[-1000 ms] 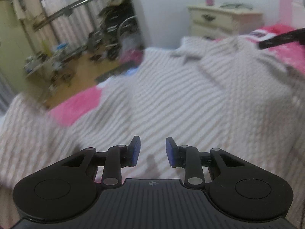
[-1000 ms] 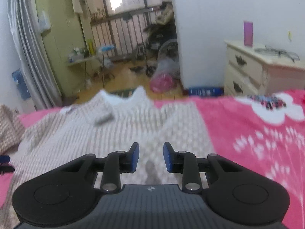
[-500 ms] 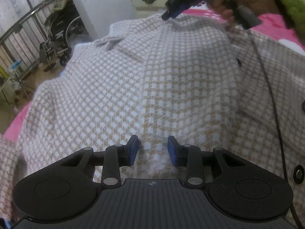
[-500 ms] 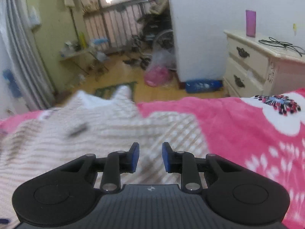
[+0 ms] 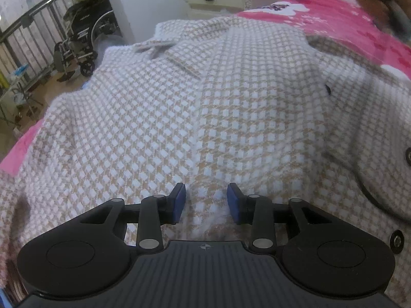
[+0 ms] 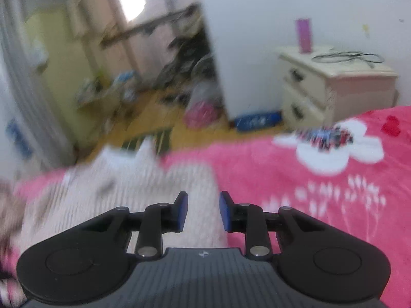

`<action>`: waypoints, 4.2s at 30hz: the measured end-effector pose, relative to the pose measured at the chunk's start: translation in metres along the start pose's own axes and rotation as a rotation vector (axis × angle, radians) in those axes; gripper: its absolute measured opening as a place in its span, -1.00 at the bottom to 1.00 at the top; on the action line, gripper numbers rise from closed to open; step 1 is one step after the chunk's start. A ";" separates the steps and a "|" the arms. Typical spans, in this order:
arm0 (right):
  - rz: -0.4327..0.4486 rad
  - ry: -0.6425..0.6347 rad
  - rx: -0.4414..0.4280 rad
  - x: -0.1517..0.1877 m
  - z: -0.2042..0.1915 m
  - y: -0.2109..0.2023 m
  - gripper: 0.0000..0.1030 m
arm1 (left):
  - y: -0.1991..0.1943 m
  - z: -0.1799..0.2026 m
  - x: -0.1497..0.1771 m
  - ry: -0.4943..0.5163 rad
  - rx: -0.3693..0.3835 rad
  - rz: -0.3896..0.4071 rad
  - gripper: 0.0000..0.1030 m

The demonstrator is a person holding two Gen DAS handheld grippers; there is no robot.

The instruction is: Fold clothes

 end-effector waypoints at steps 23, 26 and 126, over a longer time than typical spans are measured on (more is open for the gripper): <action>-0.443 0.702 -0.463 0.130 -0.035 0.039 -0.32 | 0.010 -0.068 0.003 -0.466 0.343 -0.118 -0.34; -0.457 0.673 -0.486 0.128 -0.048 0.042 -0.63 | 0.011 -0.062 0.000 -0.456 0.337 -0.111 -0.69; -0.292 -0.571 -0.686 0.092 -0.251 0.040 -0.92 | 0.016 -0.129 -0.006 -0.724 0.297 0.057 -0.38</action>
Point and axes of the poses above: each gripper's, at about its wrist camera, not at the fingertips, and y roughly the way its jaws point, z to its right, x to its underside, the point moved 3 cm from there along y, roughly the way its jaws point, and after that the axes turned 4 degrees about x, right-handed, at the moved point
